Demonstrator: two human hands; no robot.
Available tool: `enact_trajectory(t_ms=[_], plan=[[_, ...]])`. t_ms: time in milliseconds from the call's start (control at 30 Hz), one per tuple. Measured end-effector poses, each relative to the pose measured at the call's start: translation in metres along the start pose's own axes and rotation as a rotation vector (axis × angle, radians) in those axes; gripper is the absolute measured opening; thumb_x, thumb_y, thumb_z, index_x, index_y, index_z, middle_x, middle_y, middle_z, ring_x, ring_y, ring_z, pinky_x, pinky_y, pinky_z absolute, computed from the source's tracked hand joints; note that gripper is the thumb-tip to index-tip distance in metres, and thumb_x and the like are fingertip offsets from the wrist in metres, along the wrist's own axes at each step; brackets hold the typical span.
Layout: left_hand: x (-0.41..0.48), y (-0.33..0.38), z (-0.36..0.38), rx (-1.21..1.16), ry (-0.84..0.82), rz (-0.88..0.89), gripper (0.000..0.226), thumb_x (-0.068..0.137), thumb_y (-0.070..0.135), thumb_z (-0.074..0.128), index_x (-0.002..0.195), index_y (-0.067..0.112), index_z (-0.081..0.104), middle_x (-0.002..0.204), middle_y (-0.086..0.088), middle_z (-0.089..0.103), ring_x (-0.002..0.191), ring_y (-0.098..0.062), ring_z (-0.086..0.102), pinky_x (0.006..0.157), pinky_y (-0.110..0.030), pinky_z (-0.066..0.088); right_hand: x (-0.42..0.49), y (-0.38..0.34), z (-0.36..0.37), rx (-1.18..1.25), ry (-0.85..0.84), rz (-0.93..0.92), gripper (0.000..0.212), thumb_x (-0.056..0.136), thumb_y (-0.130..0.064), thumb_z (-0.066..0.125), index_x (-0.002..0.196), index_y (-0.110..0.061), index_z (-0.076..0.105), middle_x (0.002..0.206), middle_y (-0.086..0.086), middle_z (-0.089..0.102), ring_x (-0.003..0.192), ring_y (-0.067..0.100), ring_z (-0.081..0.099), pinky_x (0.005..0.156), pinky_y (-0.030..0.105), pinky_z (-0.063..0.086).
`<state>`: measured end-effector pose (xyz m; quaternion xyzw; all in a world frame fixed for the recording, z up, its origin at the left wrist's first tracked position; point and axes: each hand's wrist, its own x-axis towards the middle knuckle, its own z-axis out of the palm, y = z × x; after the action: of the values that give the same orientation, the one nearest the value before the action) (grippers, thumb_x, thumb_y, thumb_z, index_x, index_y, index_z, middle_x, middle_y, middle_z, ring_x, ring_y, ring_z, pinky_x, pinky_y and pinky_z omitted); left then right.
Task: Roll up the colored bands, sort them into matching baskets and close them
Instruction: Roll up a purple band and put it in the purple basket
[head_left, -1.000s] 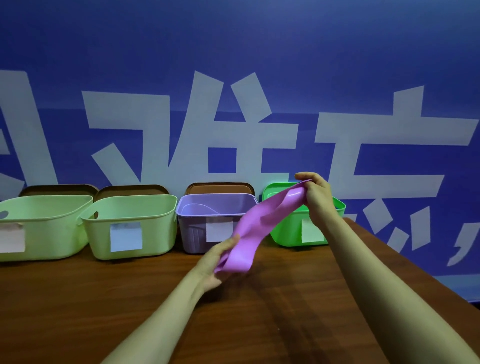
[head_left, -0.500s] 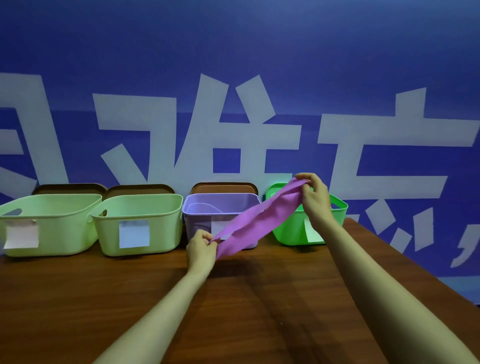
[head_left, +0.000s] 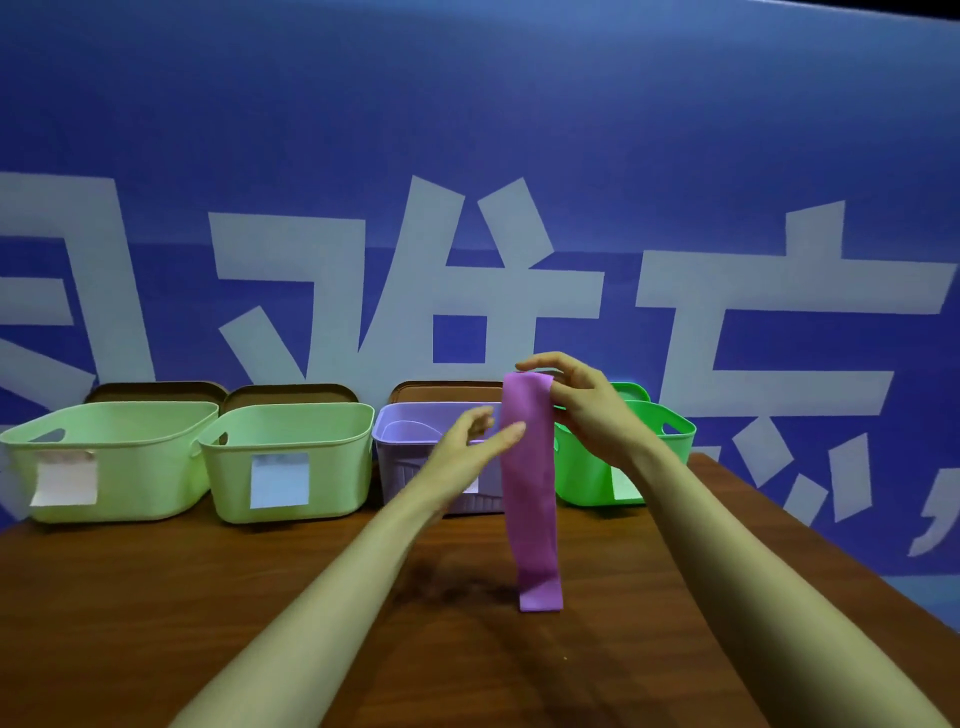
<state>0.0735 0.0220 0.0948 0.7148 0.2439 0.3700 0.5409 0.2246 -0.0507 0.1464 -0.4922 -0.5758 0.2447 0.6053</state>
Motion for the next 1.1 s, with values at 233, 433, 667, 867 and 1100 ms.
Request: enact_trajectory(t_ms=[233, 433, 667, 867, 1100], plan=[[0.003, 0.039, 0.008, -0.053, -0.016, 0.099, 0.013, 0.084, 0.026, 0.070, 0.095, 0.019, 0.072, 0.092, 0.000, 0.074, 0.085, -0.014, 0.067, 0.078, -0.031, 0.054, -0.011, -0.030, -0.013, -0.103, -0.058, -0.058, 0.024, 0.093, -0.004, 0.055, 0.113, -0.014, 0.064, 0.107, -0.003, 0.070, 0.098, 0.009, 0.066, 0.081, 0.018, 0.051], [-0.003, 0.047, 0.015, -0.022, 0.111, 0.140, 0.019, 0.079, 0.025, 0.075, 0.083, 0.008, 0.068, 0.083, -0.004, 0.069, 0.076, -0.012, 0.061, 0.068, -0.024, 0.049, -0.020, -0.040, -0.026, -0.013, -0.178, 0.104, 0.045, 0.080, -0.001, 0.045, 0.121, -0.012, 0.060, 0.120, 0.018, 0.063, 0.104, 0.023, 0.057, 0.101, 0.042, 0.044], [-0.007, 0.041, 0.012, 0.025, 0.208, 0.258, 0.016, 0.077, 0.028, 0.077, 0.074, 0.015, 0.068, 0.079, -0.002, 0.069, 0.079, -0.016, 0.063, 0.074, -0.035, 0.053, -0.022, -0.048, -0.015, -0.243, -0.086, -0.032, 0.026, 0.093, -0.016, 0.058, 0.113, 0.000, 0.066, 0.099, 0.010, 0.070, 0.087, 0.008, 0.066, 0.077, 0.019, 0.052], [-0.011, 0.028, 0.017, -0.012, -0.070, 0.137, 0.027, 0.087, 0.026, 0.066, 0.111, 0.013, 0.064, 0.097, -0.001, 0.072, 0.088, -0.013, 0.070, 0.073, -0.025, 0.056, -0.020, -0.047, -0.004, -0.390, -0.138, -0.069, 0.019, 0.095, -0.015, 0.055, 0.109, -0.009, 0.067, 0.103, 0.019, 0.068, 0.091, 0.014, 0.059, 0.086, 0.030, 0.050], [-0.018, -0.047, 0.021, -0.047, -0.274, -0.036, 0.011, 0.094, 0.009, 0.054, 0.099, 0.006, 0.063, 0.087, -0.006, 0.072, 0.074, -0.014, 0.070, 0.073, -0.025, 0.056, -0.016, -0.059, -0.007, -0.227, 0.085, -0.156, 0.013, 0.093, -0.007, 0.057, 0.102, -0.008, 0.067, 0.086, -0.001, 0.067, 0.078, 0.005, 0.061, 0.077, 0.020, 0.052]])
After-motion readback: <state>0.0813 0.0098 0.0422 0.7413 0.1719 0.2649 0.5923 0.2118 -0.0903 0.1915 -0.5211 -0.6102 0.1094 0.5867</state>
